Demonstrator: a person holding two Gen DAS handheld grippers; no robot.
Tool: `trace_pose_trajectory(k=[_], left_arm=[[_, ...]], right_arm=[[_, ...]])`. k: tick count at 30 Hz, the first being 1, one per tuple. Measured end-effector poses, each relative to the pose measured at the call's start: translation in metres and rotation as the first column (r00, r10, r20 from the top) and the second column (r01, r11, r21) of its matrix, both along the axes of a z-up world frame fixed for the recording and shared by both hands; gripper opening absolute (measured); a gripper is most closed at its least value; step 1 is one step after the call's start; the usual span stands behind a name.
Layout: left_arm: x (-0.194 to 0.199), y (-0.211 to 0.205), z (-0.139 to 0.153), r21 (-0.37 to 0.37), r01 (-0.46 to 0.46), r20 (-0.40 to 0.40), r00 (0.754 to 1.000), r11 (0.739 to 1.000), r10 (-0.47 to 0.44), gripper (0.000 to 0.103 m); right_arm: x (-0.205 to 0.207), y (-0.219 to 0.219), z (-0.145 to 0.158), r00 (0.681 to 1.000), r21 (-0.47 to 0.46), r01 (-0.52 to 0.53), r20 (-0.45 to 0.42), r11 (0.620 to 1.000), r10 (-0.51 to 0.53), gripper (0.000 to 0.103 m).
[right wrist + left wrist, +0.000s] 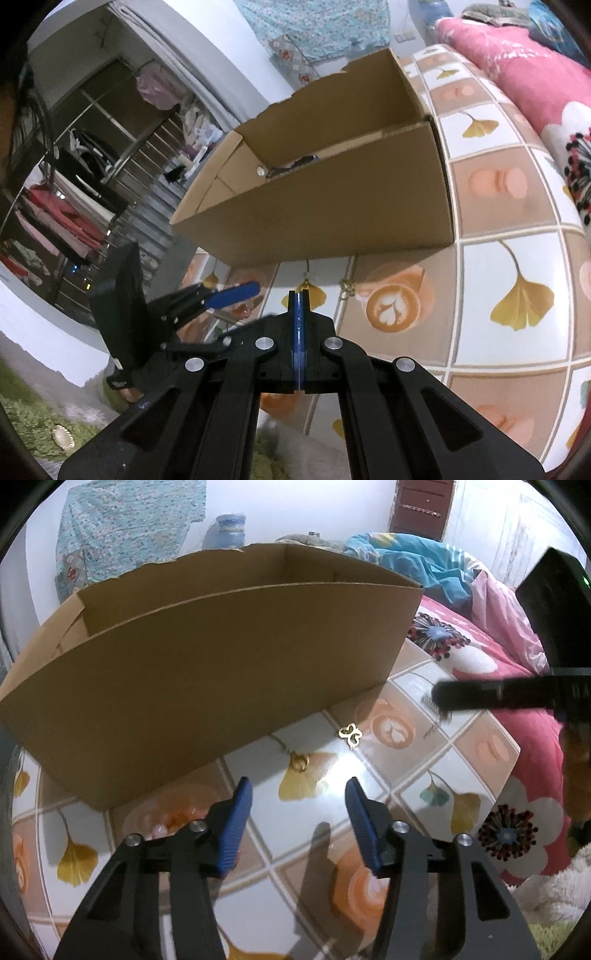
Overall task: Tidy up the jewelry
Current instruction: 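Grasp a gold ring with the left gripper while the right gripper carries the silver charm toward the box, then lower the gold ring into the box and open the left gripper while the right gripper releases the charm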
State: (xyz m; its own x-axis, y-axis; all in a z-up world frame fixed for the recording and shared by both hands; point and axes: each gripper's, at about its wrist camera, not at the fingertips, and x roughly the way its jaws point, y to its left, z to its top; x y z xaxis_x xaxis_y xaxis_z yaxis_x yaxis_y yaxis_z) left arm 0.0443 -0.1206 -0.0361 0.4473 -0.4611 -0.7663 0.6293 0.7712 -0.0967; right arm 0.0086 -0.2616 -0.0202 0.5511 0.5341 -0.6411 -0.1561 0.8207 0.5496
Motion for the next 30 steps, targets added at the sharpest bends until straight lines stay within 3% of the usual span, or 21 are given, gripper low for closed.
trace_pose_trajectory(k=[7, 12, 15, 24, 30], left_arm=[[0.016, -0.02, -0.01, 0.064, 0.019, -0.01, 1.0, 0.998, -0.019, 0.022], [0.023, -0.028, -0.013, 0.106, 0.025, 0.005, 1.0, 0.994, -0.026, 0.018], [0.023, -0.035, -0.013, 0.141, 0.042, 0.023, 0.999, 0.989, -0.045, 0.011], [0.017, -0.041, -0.009, 0.153, 0.07, 0.035, 0.997, 0.986, -0.076, 0.01], [0.005, -0.029, 0.018, 0.089, 0.079, 0.049, 0.995, 0.993, -0.084, 0.01]], right_arm=[[-0.009, -0.014, -0.003, 1.0, 0.032, 0.017, -0.013, 0.999, -0.017, 0.0], [-0.01, -0.02, -0.005, 1.0, 0.041, 0.026, -0.01, 0.999, -0.025, 0.0], [-0.011, -0.021, -0.006, 1.0, 0.045, 0.028, -0.008, 0.999, -0.028, 0.0], [-0.017, -0.028, -0.005, 0.999, 0.055, 0.043, 0.007, 0.998, -0.043, 0.0], [-0.019, -0.025, 0.011, 0.998, 0.038, 0.043, 0.051, 0.998, -0.045, 0.0]])
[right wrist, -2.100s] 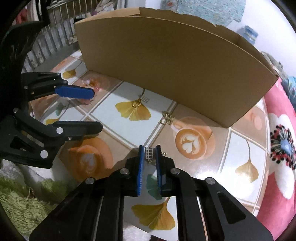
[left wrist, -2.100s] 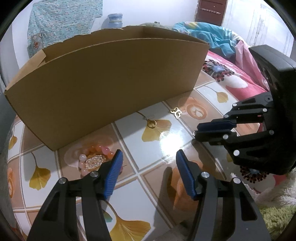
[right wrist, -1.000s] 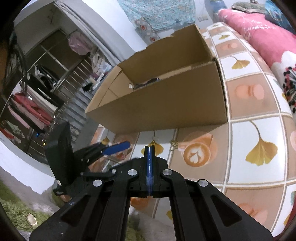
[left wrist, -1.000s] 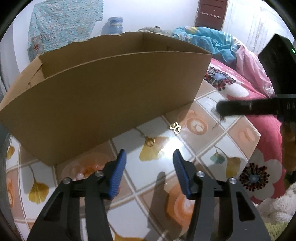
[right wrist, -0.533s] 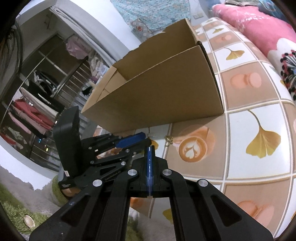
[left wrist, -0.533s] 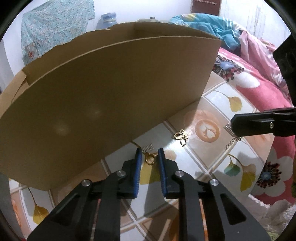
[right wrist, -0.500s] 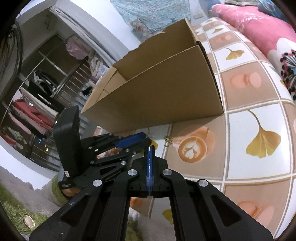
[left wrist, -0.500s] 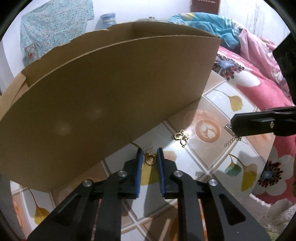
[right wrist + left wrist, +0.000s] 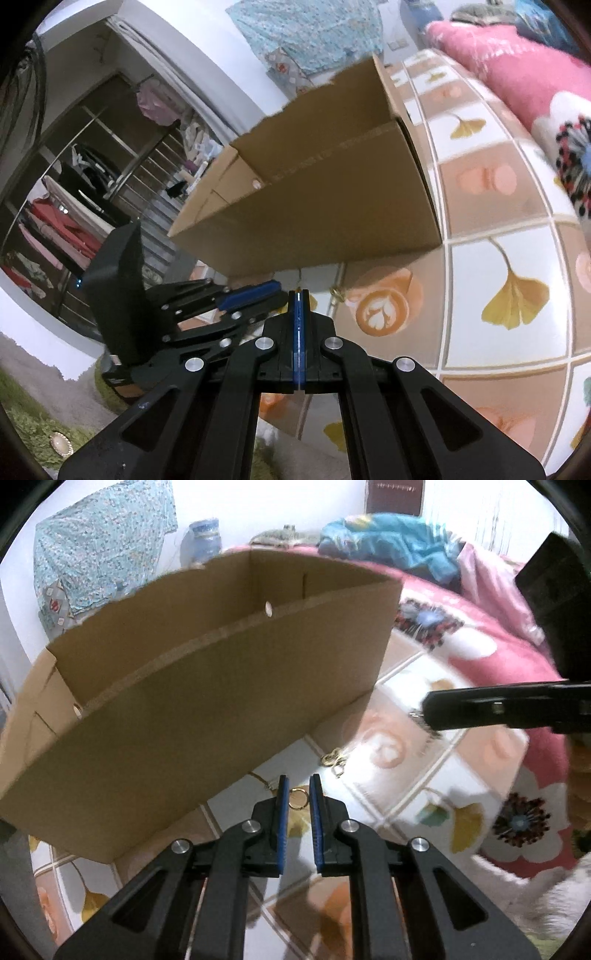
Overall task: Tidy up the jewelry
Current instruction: 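Lower the gold ring into the box and open the left gripper while the right gripper releases the charm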
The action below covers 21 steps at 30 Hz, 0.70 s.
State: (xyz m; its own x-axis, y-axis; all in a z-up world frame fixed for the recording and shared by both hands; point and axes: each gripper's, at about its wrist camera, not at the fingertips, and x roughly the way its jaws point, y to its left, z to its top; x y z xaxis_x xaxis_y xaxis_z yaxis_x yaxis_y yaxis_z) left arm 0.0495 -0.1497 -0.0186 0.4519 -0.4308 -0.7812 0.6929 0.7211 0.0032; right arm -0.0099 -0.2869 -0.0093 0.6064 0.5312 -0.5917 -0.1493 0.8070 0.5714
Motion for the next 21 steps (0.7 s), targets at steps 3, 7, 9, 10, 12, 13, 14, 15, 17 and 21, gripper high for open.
trace_pose_trajectory(k=[3, 7, 9, 10, 12, 13, 14, 15, 17, 21], left_arm=[[-0.007, 0.012, 0.031, -0.089, 0.013, 0.014, 1.0, 0.996, -0.012, 0.01], [-0.006, 0.026, 0.073, -0.196, 0.022, 0.043, 0.999, 0.98, -0.014, 0.01], [0.001, 0.03, 0.093, -0.24, 0.025, 0.062, 0.998, 0.97, -0.011, 0.011], [0.006, 0.031, 0.099, -0.25, 0.02, 0.065, 0.998, 0.968, -0.004, 0.011], [0.02, 0.033, 0.107, -0.252, -0.007, 0.072, 0.997, 0.968, 0.026, 0.011], [0.03, 0.033, 0.109, -0.247, -0.024, 0.064, 0.997, 0.969, 0.041, 0.011], [0.041, 0.032, 0.107, -0.247, -0.043, 0.045, 0.997, 0.968, 0.056, 0.011], [0.051, 0.032, 0.105, -0.248, -0.058, 0.018, 0.998, 0.967, 0.064, 0.01], [0.071, 0.032, 0.097, -0.25, -0.083, -0.038, 0.996, 0.965, 0.076, 0.01], [0.103, 0.029, 0.073, -0.205, -0.139, -0.139, 0.984, 0.969, 0.112, 0.011]], right_arm=[[0.001, 0.004, 0.021, 0.998, -0.017, -0.011, 0.06, 1.0, 0.012, 0.0], [0.01, 0.011, 0.057, 0.986, -0.043, -0.035, 0.164, 0.998, 0.041, 0.0], [0.018, 0.014, 0.073, 0.976, -0.054, -0.047, 0.212, 0.997, 0.057, 0.0], [0.023, 0.016, 0.078, 0.972, -0.063, -0.048, 0.226, 0.997, 0.061, 0.0], [0.038, 0.018, 0.088, 0.967, -0.083, -0.049, 0.245, 0.995, 0.068, 0.0], [0.043, 0.017, 0.088, 0.968, -0.088, -0.048, 0.243, 0.995, 0.069, 0.0], [0.05, 0.017, 0.088, 0.97, -0.092, -0.048, 0.234, 0.995, 0.068, 0.0], [0.058, 0.016, 0.086, 0.972, -0.091, -0.048, 0.224, 0.995, 0.067, 0.0], [0.081, 0.015, 0.08, 0.981, -0.084, -0.058, 0.181, 0.995, 0.072, 0.0], [0.113, 0.021, 0.062, 0.994, -0.1, -0.087, 0.06, 0.991, 0.093, 0.0]])
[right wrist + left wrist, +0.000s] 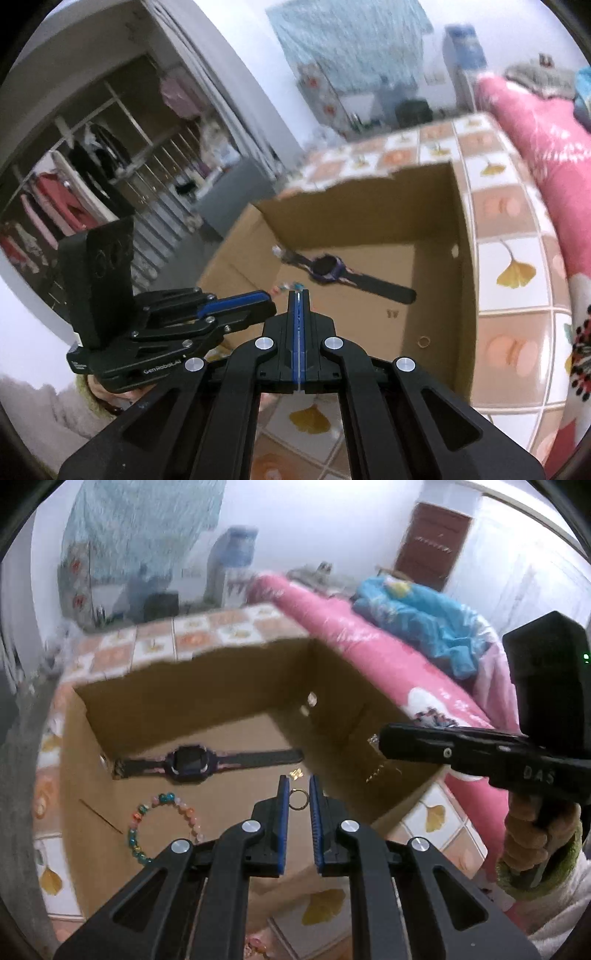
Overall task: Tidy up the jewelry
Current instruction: 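Lower the gold ring into the box and open the left gripper while the right gripper releases the charm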
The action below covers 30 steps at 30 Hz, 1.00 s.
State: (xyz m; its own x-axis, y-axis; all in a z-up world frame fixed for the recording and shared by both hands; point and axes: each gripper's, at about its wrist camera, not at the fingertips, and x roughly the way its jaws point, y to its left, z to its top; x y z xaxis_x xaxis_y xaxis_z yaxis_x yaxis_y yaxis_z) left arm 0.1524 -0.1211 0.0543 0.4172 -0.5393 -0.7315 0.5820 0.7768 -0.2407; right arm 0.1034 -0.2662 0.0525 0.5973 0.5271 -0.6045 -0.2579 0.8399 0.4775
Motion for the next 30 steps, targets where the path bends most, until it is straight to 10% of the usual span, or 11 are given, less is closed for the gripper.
trace_pose_trajectory(k=[22, 30], left_arm=[[0.017, 0.012, -0.006, -0.006, -0.096, -0.045, 0.994, 0.995, 0.096, 0.02], [-0.027, 0.027, 0.018, -0.019, -0.107, 0.043, 0.993, 0.994, 0.108, 0.048]], right_arm=[[0.001, -0.025, 0.007, 0.995, 0.006, 0.088, -0.037, 0.996, -0.088, 0.024], [-0.043, -0.024, 0.021, 0.989, 0.007, 0.149, 0.016, 0.989, -0.149, 0.048]])
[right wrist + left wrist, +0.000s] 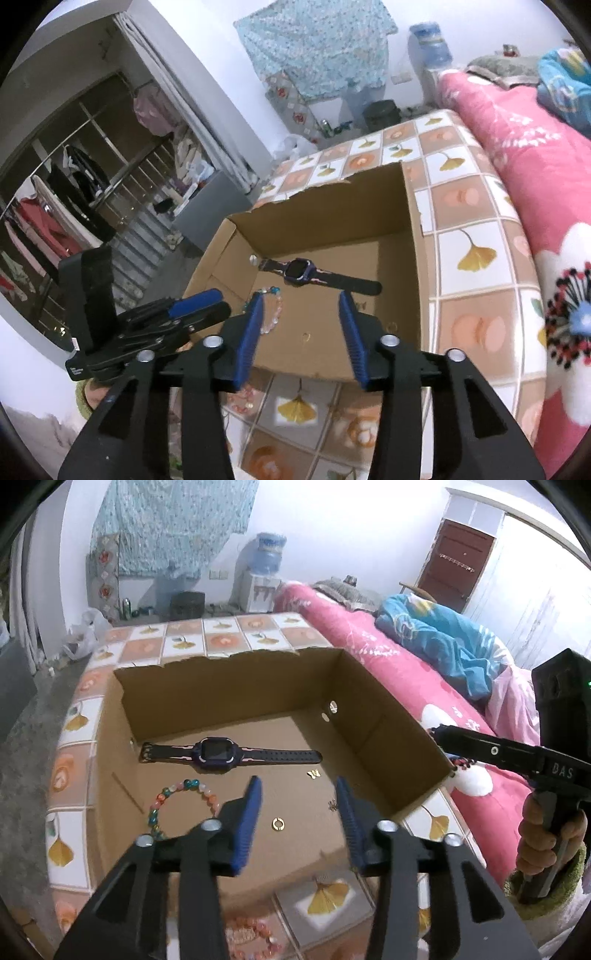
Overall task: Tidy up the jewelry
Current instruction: 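Move both open grippers out of the box back over the table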
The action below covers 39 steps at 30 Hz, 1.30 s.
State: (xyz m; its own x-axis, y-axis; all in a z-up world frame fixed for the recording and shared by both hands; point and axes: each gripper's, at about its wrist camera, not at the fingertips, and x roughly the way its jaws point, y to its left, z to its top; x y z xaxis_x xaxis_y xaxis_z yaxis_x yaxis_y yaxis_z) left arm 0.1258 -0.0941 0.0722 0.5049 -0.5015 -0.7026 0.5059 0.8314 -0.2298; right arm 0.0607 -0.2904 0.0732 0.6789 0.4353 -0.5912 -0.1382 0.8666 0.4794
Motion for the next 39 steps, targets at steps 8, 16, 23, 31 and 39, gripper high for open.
trace_pose_trajectory(k=[8, 16, 23, 31, 39], left_arm=[[-0.045, 0.008, 0.001, 0.051, -0.021, 0.019, 1.0, 0.998, 0.02, 0.078], [-0.079, 0.01, -0.005, 0.106, -0.043, 0.021, 0.999, 0.993, 0.042, 0.087], [-0.095, 0.014, -0.02, 0.149, -0.073, 0.014, 0.997, 0.986, 0.072, 0.091], [-0.097, 0.013, -0.048, 0.192, -0.08, 0.003, 0.997, 0.978, 0.081, 0.091], [-0.088, -0.007, -0.069, 0.165, 0.0, 0.02, 1.0, 0.986, -0.003, 0.088]], right_arm=[[-0.046, 0.005, 0.004, 0.999, -0.011, 0.039, 0.033, 0.999, -0.038, 0.074], [-0.072, 0.005, -0.005, 0.997, -0.043, 0.078, 0.023, 0.996, -0.077, 0.086], [-0.096, 0.004, -0.019, 0.993, -0.104, 0.122, 0.012, 0.987, -0.121, 0.087], [-0.101, 0.006, -0.061, 0.99, -0.138, 0.096, -0.088, 0.986, -0.108, 0.078], [-0.102, 0.013, -0.096, 0.978, -0.132, 0.088, -0.174, 0.987, -0.111, 0.058]])
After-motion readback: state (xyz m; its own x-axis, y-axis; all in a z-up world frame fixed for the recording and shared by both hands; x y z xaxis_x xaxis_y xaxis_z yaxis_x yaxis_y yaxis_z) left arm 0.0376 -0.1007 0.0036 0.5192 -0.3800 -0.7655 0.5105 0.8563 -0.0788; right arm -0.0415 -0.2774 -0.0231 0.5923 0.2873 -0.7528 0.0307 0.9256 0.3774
